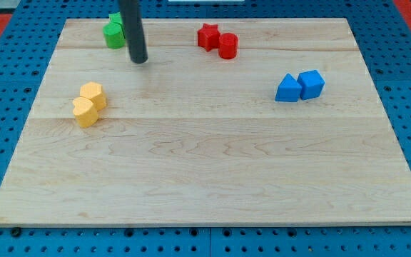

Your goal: Move green star right to the green circle

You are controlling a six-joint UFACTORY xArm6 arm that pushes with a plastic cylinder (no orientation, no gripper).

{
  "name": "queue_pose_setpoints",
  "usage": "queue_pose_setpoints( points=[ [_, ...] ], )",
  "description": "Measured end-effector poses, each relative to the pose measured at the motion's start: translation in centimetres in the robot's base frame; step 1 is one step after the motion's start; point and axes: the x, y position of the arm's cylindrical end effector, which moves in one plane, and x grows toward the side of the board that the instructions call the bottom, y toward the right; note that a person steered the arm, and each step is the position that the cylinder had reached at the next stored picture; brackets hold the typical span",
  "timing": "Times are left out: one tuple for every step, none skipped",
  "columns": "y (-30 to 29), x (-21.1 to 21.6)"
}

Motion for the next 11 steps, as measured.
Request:
queue_pose_setpoints(
  points=[
    [-11.5, 2.1],
    [-16.2, -3.7],
    [-13.1, -13.0],
    [-12.8, -13.3],
    [-11.0, -13.3],
    [-9.9, -13.4],
    [-3.7, -13.4],
    [6.1, -13.3],
    [13.0, -13.1],
    [13.6, -9.6],
    [12.2, -10.7]
  ],
)
